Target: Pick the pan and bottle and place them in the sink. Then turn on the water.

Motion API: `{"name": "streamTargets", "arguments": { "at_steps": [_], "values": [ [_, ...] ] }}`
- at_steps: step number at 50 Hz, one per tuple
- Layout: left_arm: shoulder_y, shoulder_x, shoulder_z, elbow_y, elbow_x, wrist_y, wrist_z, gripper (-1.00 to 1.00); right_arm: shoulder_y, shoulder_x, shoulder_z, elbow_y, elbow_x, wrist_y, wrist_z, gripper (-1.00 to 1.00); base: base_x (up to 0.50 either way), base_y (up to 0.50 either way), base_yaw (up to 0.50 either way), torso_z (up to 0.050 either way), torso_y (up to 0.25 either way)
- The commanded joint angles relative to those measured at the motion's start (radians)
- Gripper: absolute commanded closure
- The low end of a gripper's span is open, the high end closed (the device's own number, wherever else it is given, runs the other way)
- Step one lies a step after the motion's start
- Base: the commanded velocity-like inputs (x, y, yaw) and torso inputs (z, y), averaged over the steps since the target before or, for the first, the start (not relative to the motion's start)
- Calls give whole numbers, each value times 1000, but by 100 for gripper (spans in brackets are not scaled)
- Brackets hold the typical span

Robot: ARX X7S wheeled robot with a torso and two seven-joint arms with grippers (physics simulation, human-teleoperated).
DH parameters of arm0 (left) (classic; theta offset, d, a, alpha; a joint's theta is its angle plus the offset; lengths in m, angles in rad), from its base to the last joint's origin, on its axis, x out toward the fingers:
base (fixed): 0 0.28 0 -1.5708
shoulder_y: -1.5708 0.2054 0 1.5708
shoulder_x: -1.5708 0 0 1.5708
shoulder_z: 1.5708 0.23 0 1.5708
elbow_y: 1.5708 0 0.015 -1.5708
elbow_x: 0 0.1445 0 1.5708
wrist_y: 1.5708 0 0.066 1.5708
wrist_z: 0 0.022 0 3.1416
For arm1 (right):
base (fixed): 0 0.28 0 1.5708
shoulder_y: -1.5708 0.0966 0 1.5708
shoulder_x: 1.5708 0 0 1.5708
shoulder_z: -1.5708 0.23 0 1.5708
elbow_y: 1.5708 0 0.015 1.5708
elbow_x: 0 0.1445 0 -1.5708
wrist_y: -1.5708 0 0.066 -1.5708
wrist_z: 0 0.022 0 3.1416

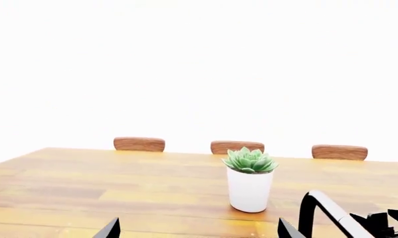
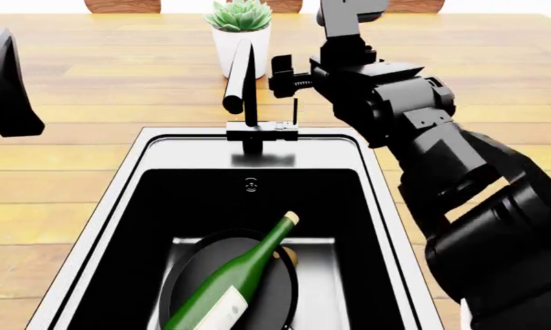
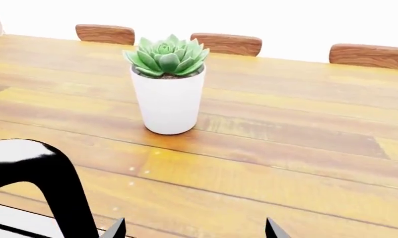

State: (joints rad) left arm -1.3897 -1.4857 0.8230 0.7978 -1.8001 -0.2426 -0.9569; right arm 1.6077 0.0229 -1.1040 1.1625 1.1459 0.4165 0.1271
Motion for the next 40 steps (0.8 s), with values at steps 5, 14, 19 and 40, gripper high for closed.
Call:
{"name": "streamTargets", "arguments": {
  "at_steps": [5, 14, 19, 40],
  "values": [
    [34, -17, 12, 0, 20, 35, 14, -100, -6, -23, -310, 88, 303, -100, -9, -100, 0, 0, 0, 0, 0],
    [48, -19, 17, 1, 30, 48, 16, -100, -25, -23, -400, 99, 396, -122, -11, -100, 0, 0, 0, 0, 0],
    [54, -21, 19, 2, 34, 54, 17, -100, -33, -23, -429, 97, 425, -128, -10, -100, 0, 0, 0, 0, 0],
    [88, -26, 31, -6, 53, 90, 34, -100, -46, -23, -474, 112, 470, -131, -10, -100, 0, 0, 0, 0, 0]
  ]
}}
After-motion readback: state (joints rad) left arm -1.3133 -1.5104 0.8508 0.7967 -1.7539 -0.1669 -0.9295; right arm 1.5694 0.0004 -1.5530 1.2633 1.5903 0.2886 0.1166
